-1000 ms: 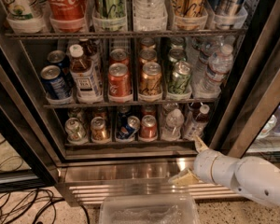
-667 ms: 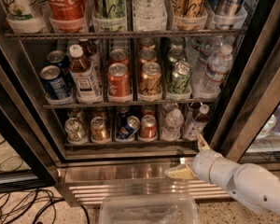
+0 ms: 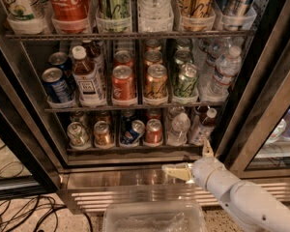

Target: Pick water bottle from bottom shelf of fridge

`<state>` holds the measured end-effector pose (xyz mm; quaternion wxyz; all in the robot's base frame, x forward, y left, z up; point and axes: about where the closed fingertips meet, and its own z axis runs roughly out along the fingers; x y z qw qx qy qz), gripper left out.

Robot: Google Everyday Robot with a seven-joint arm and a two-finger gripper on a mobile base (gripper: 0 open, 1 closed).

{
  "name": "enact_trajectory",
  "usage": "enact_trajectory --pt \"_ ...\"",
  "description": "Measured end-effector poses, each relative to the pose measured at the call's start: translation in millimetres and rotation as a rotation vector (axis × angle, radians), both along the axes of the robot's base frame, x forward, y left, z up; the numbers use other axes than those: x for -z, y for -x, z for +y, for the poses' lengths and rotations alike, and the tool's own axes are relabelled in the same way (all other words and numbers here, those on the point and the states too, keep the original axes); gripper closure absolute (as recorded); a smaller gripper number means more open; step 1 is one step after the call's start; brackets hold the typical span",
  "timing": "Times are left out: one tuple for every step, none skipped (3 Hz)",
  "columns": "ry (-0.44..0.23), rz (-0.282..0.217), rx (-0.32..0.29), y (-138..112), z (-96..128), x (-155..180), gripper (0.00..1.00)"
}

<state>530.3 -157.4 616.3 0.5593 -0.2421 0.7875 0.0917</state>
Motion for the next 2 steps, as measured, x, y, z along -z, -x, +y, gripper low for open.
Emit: enact_trajectory --pt "-0.048 -0.031 0.069 2.7 7.6 -5.2 0.00" --pt "-0.056 -0.080 0.103 4.0 12.8 -9.2 0.00"
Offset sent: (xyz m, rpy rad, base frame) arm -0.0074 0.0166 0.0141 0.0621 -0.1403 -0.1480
